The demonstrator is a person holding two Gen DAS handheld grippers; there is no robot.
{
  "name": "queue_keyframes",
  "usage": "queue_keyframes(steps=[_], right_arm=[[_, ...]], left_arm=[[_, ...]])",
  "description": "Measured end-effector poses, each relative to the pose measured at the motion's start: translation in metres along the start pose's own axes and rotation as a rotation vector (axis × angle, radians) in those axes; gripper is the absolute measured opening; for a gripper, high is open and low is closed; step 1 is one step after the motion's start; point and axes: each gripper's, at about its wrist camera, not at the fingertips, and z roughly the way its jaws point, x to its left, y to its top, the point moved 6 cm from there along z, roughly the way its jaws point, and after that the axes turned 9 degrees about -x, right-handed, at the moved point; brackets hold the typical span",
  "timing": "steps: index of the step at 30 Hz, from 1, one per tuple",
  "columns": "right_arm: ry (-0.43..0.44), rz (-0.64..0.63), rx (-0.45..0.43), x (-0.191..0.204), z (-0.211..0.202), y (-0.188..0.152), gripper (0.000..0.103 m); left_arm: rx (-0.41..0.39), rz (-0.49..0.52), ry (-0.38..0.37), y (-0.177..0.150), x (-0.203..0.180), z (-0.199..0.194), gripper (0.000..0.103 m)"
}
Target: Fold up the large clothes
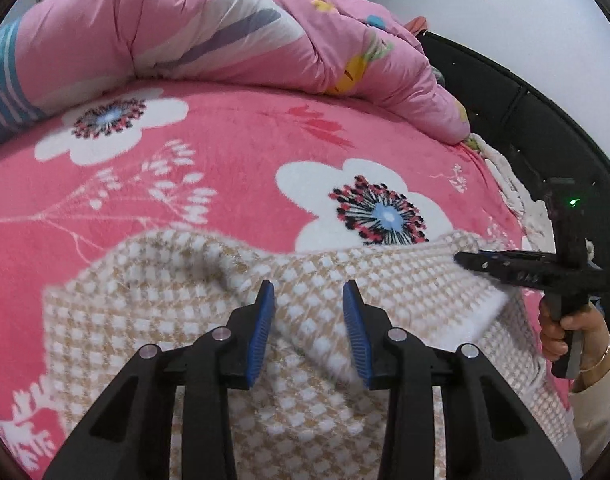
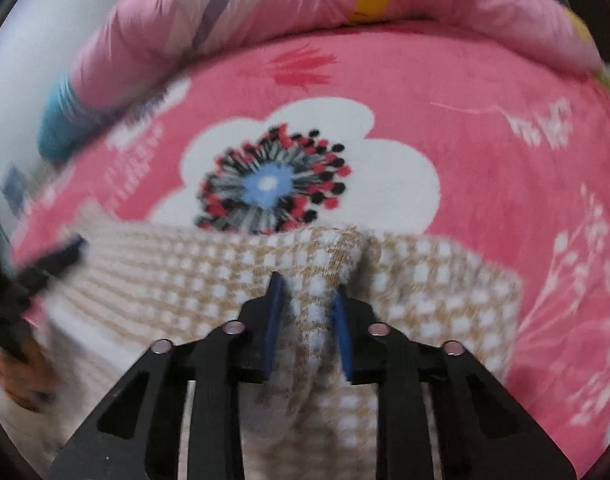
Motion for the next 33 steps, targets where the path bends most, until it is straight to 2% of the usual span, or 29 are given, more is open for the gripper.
queue_keyframes(steps=[3,4,5,7,9,11,13,17,19,20,22,24,25,26,27,28,31,33], right_arm=[[-0.081,-0.068,-0.072,0.004,-0.033,0.011,0.037],[-0.079,-0.089,-0.107,0.008,-0.045,0.013,0.038],[-0.059,-0.104,-0.134,0.014,-0.053,0.014,0.038],[0.052,-0.133,-0.167,0.034,-0.067,0.007,0.038],[0.108,-0.163,-0.119,0.049,-0.058,-0.013,0.036],[0.087,-0.181,-0.009,0.048,-0.033,-0.042,0.036],[0.078,-0.209,-0.024,0.046,-0.032,-0.056,0.036],[0.081,-0.140,0.010,0.042,-0.056,-0.049,0.038],[0.115,-0.122,-0.049,0.047,-0.075,-0.036,0.045],[0.111,-0.129,-0.096,0.050,-0.082,-0.027,0.047],[0.103,-0.122,-0.134,0.057,-0.078,-0.017,0.054],[0.104,-0.110,-0.105,0.060,-0.058,-0.020,0.054],[0.074,-0.127,-0.069,0.058,-0.043,-0.027,0.054],[0.046,-0.146,-0.019,0.055,-0.028,-0.039,0.054],[0.044,-0.167,-0.009,0.051,-0.020,-0.050,0.055],[0.049,-0.188,-0.039,0.050,-0.026,-0.055,0.055],[0.059,-0.174,0.001,0.046,-0.042,-0.056,0.055],[0.067,-0.158,-0.003,0.044,-0.054,-0.047,0.054]], left_arm=[[-0.022,0.010,-0.026,0.004,-0.008,-0.005,0.035],[-0.028,0.021,-0.041,0.005,-0.013,-0.007,0.035],[-0.029,0.032,-0.052,0.005,-0.017,-0.008,0.035],[-0.022,0.064,-0.088,0.002,-0.030,-0.008,0.035],[0.014,0.122,-0.074,-0.007,-0.040,-0.003,0.035],[0.080,0.223,0.020,-0.025,-0.041,0.009,0.037],[0.098,0.280,0.038,-0.038,-0.040,0.010,0.037],[0.081,0.233,0.042,-0.030,-0.032,-0.007,0.037],[0.042,0.215,0.025,-0.020,-0.032,-0.016,0.037],[0.018,0.196,-0.019,-0.014,-0.037,-0.022,0.037],[0.001,0.191,-0.054,-0.005,-0.050,-0.020,0.037],[0.059,0.212,-0.021,-0.010,-0.059,0.000,0.037],[0.103,0.229,0.009,-0.016,-0.060,0.010,0.037],[0.173,0.261,0.071,-0.030,-0.057,0.027,0.038],[0.172,0.257,0.070,-0.035,-0.056,0.029,0.039],[0.161,0.247,0.061,-0.036,-0.054,0.027,0.039],[0.147,0.226,0.036,-0.040,-0.047,0.015,0.039],[0.137,0.218,0.017,-0.037,-0.042,0.006,0.039]])
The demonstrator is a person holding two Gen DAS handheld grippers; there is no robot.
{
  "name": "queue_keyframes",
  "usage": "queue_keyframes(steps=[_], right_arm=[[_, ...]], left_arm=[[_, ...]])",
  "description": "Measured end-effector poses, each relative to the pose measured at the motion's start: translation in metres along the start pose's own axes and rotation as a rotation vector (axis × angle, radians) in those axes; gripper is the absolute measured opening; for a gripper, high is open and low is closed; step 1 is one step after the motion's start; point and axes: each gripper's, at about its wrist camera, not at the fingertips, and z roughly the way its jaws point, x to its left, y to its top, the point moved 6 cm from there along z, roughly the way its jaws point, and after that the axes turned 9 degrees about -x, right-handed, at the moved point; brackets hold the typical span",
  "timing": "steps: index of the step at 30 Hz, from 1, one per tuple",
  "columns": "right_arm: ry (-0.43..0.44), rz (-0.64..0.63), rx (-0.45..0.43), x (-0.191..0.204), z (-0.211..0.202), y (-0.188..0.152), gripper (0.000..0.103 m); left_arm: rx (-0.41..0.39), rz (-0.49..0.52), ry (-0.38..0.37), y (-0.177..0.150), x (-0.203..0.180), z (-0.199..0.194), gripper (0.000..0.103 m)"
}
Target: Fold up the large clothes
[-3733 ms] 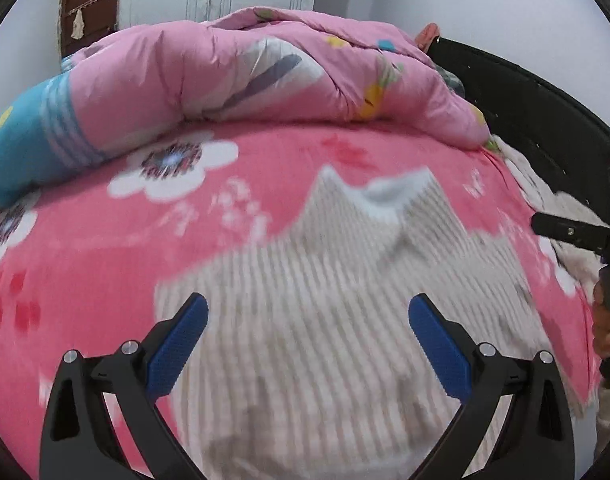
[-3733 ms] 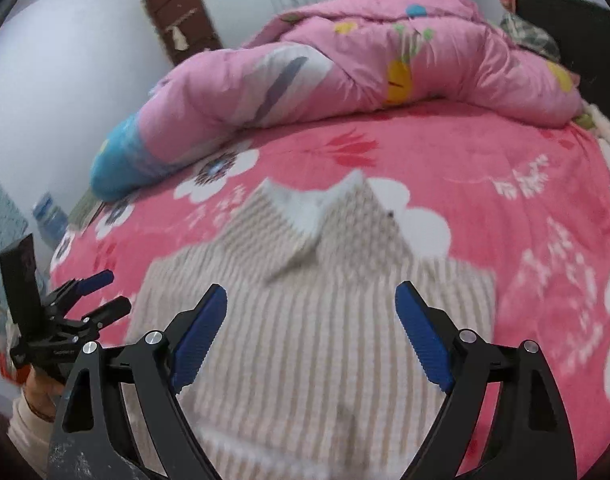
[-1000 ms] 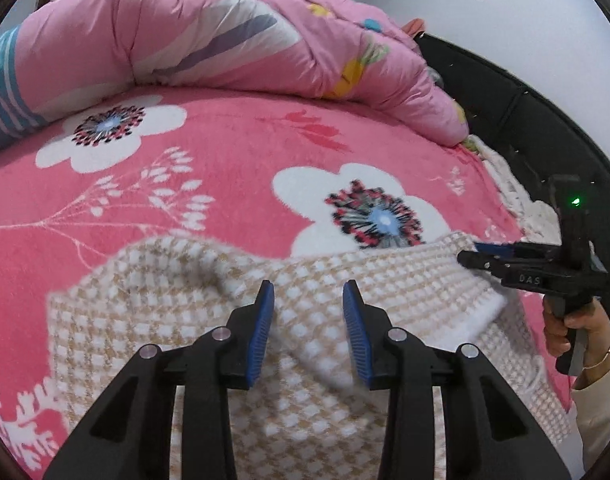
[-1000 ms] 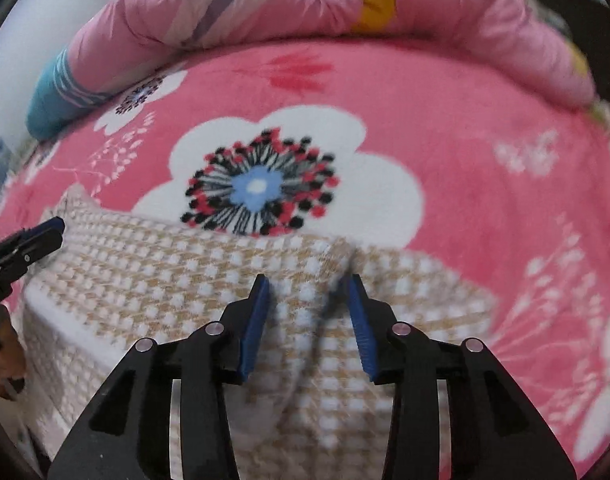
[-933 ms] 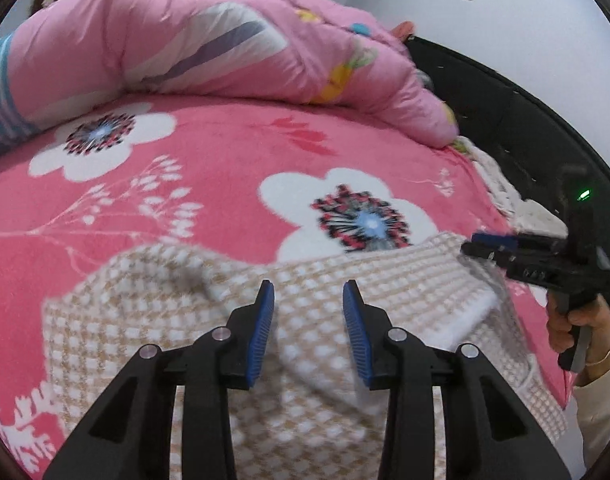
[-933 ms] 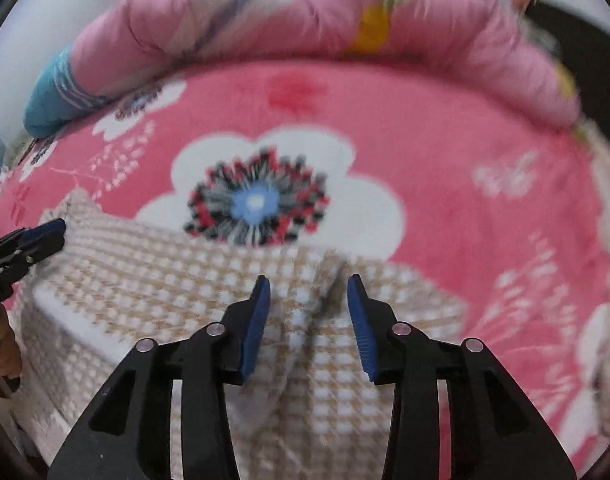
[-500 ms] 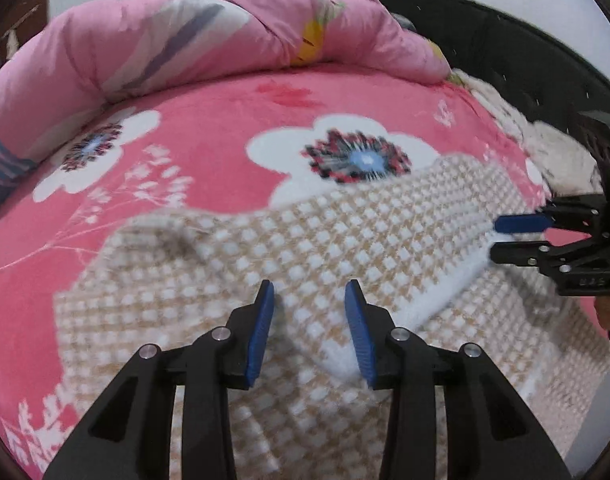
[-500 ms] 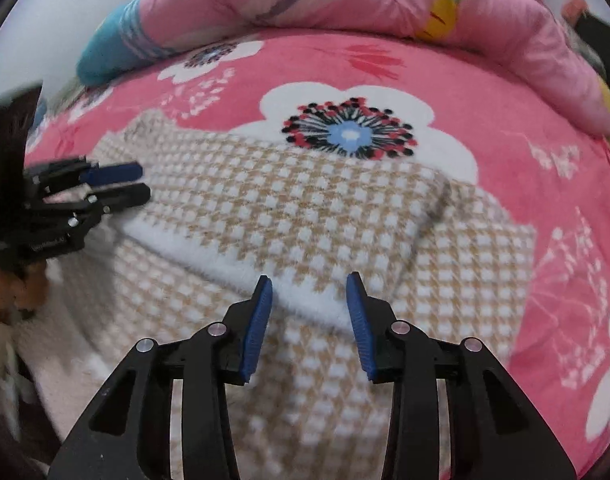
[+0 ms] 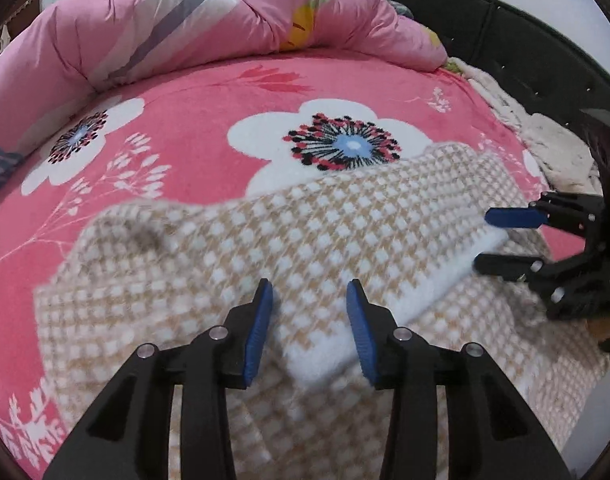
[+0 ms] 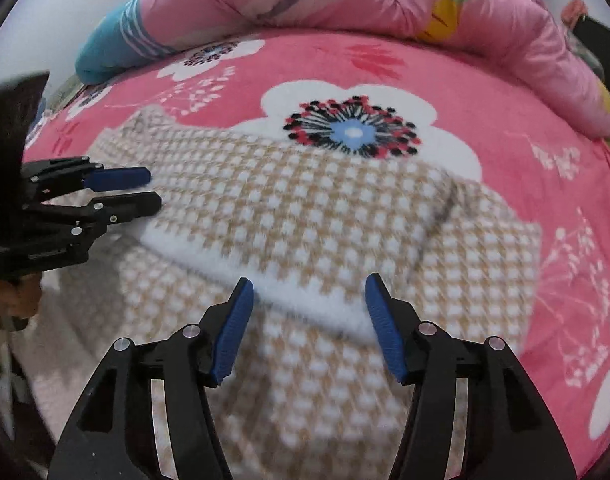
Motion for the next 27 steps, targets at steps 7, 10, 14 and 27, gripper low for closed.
queue_keyframes(steps=[7,10,14,27], right_arm=[[-0.004,0.066,-0.111,-0.006,0.008,0.049,0.058],[-0.052,0.070,-0.023,-0.013,0.046,0.031,0.058],[-0.012,0.116,-0.020,-0.021,0.031,0.009,0.058],[-0.113,0.008,-0.011,0.007,0.016,-0.008,0.068]], left_arm=[[-0.100,-0.093,-0.051,0.049,0.004,-0.004,0.039],[0.003,-0.116,0.021,0.043,0.010,0.031,0.039],[0.004,-0.098,0.014,0.026,0.014,0.032,0.039],[0.038,-0.028,0.122,-0.006,0.010,-0.010,0.044]])
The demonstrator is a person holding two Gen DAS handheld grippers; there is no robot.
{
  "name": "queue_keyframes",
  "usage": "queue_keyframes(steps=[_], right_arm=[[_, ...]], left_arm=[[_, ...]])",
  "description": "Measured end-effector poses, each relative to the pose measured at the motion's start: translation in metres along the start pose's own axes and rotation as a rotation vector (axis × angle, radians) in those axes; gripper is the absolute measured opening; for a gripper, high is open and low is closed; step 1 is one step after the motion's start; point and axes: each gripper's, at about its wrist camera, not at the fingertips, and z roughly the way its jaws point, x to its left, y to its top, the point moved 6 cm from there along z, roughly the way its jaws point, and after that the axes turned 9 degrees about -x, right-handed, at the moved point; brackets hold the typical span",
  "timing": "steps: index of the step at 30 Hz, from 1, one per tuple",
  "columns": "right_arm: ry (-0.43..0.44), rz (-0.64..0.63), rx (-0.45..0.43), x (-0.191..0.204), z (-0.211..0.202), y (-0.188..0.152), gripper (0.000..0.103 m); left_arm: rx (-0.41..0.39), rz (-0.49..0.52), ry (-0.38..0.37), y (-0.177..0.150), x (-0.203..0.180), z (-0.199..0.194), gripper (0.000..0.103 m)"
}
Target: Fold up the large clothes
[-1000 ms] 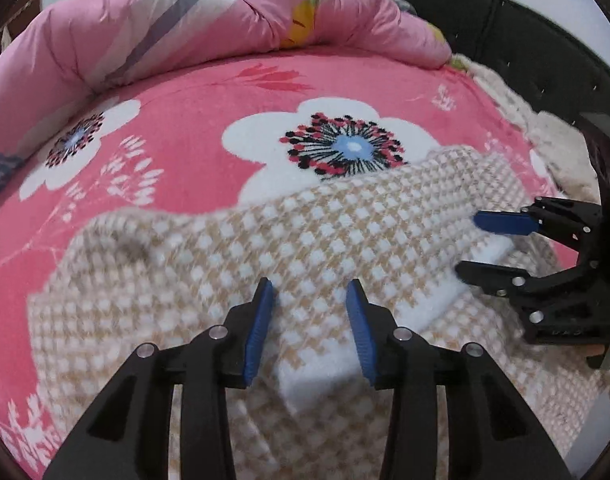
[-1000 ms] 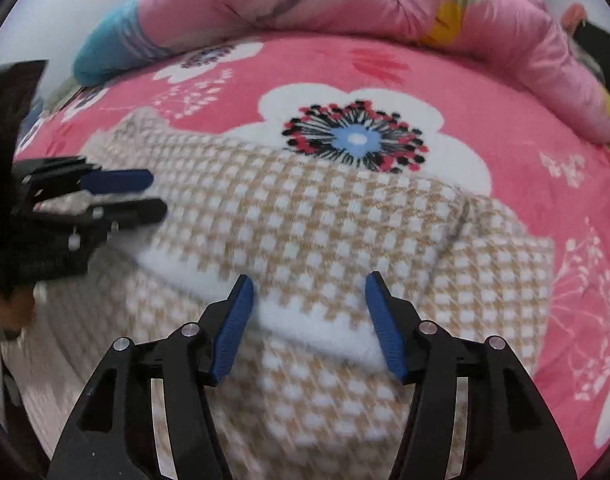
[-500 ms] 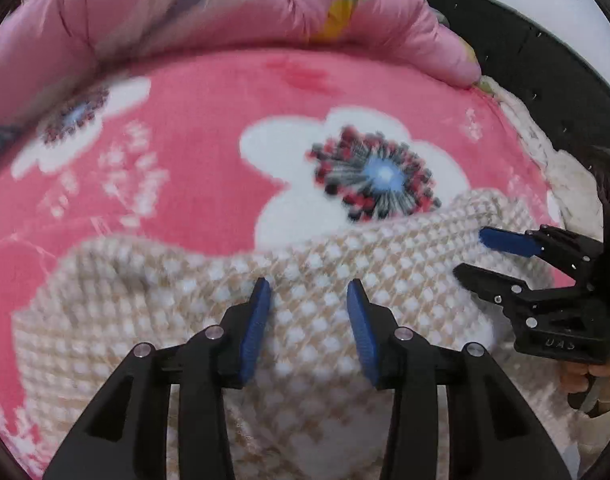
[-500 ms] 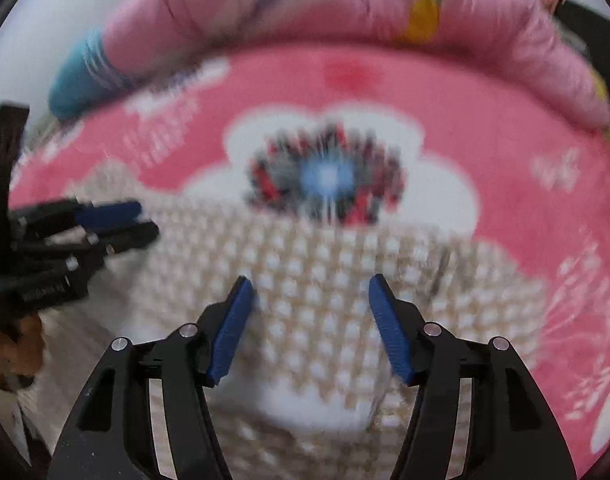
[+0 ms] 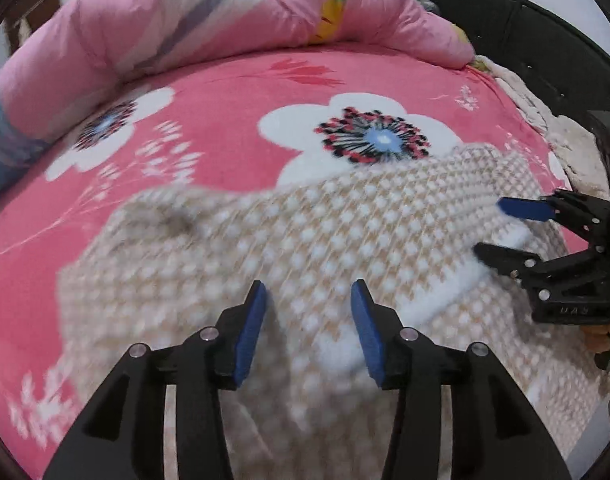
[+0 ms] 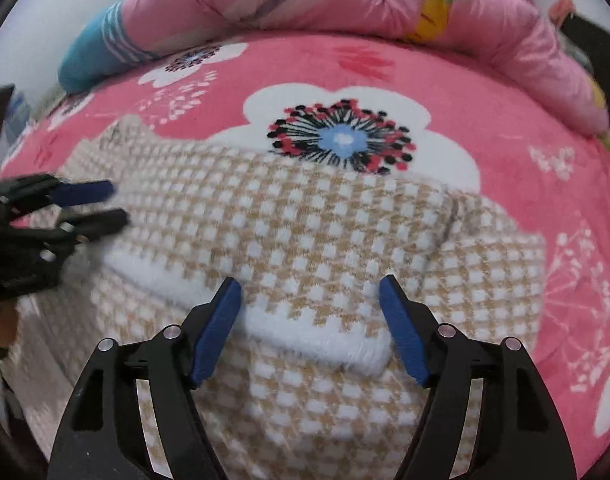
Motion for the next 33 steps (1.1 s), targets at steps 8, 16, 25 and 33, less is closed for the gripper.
queue_keyframes(steps=[8,16,25,33], right_arm=[[0.114,-0.026,-0.142,0.036,-0.114,-0.042,0.087],[0.232,-0.025,-0.113,0.093,-0.122,-0.102,0.091],[0.197,0.010,-0.051,0.118,-0.091,-0.135,0.091],[0.192,0.038,-0.060,0.118,-0.084,-0.137,0.094]], left_arm=[[-0.136,-0.117,0.017,-0.056,0.054,-0.128,0.055],[-0.227,-0.298,0.110,-0.158,0.090,-0.205,0.056],[-0.277,-0.402,-0.020,-0.201,0.073,-0.202,0.056],[-0.270,-0.412,-0.138,-0.169,0.081,-0.171,0.044]])
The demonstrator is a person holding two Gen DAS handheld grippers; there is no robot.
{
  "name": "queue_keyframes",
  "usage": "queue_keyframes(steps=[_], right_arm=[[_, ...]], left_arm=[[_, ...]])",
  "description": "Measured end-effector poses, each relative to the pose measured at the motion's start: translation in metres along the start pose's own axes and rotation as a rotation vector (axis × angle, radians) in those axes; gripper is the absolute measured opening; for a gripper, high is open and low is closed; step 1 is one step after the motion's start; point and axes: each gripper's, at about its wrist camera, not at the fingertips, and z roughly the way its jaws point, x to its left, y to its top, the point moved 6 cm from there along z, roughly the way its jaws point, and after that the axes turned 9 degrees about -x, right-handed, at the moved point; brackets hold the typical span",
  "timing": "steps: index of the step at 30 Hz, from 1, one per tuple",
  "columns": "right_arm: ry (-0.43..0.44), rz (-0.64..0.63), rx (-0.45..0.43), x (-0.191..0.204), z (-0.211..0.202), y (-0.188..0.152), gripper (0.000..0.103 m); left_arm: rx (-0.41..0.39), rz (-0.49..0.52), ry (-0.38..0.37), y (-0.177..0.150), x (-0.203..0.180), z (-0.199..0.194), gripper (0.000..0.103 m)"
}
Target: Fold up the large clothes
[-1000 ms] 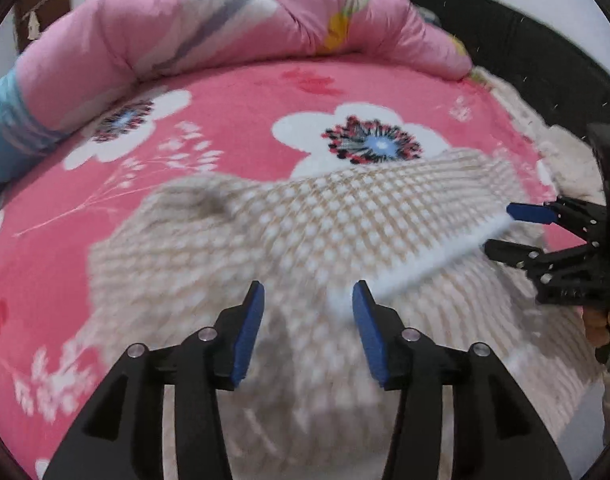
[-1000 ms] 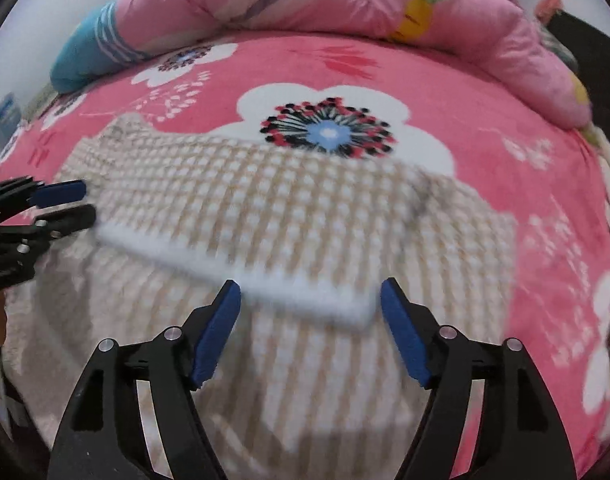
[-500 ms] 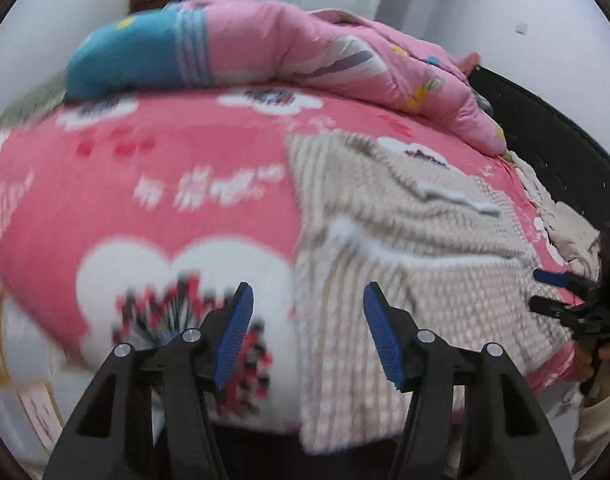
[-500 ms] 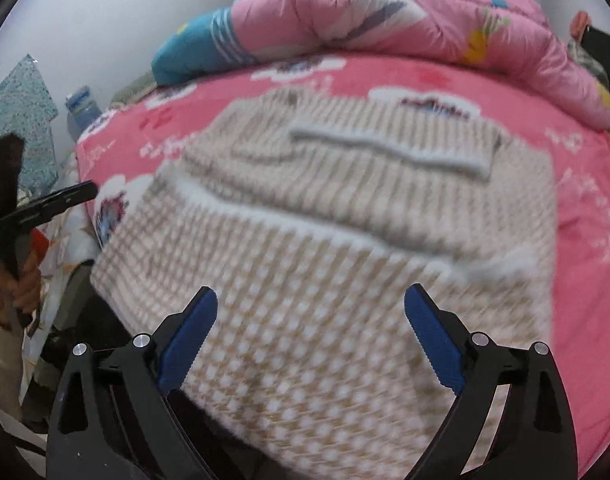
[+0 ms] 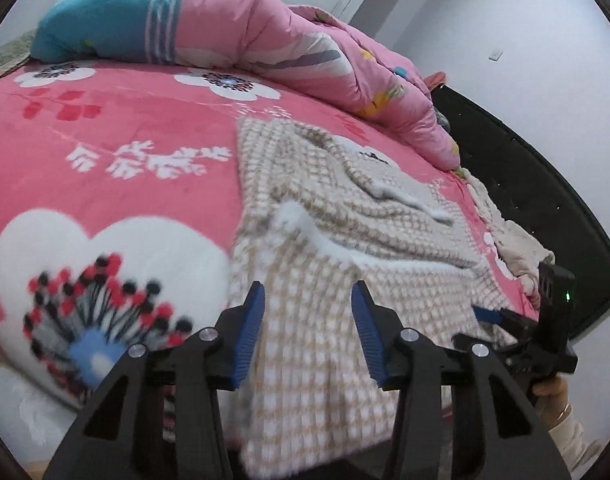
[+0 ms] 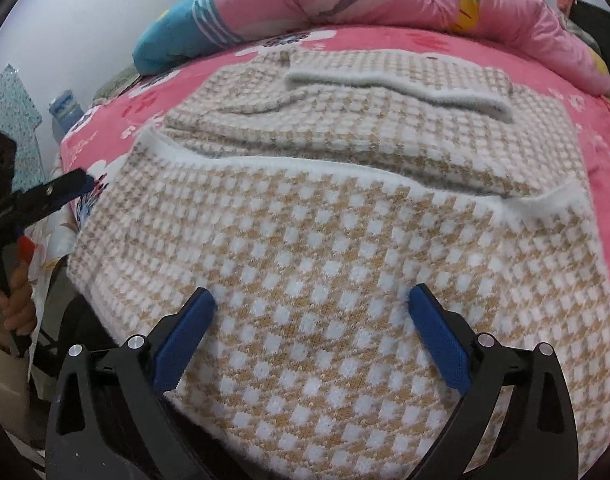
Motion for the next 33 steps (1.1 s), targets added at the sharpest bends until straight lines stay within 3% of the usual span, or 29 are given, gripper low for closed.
queue_keyframes(steps=[7,15,19,23,28,33], right_arm=[[0.001,0.007,0.008,-0.002,0.004,0.004,0.094],[0.004,0.010,0.013,-0.003,0.004,0.004,0.094],[0.007,0.012,0.013,-0.003,0.004,0.003,0.094],[0.008,0.009,0.013,-0.004,0.004,0.004,0.094],[0.010,0.010,0.011,-0.002,0.004,0.003,0.094],[0.013,0.015,0.002,-0.003,0.002,0.003,0.095]], left_arm=[[0.124,0.008,0.084,0.004,0.020,0.050,0.043],[0.090,0.044,-0.063,0.009,-0.003,0.029,0.043],[0.150,0.055,0.026,0.007,0.009,0.051,0.043],[0.182,0.035,0.021,0.008,0.013,0.067,0.043],[0.150,0.020,-0.106,0.010,-0.002,0.052,0.043],[0.217,0.021,-0.002,-0.003,0.009,0.069,0.042]])
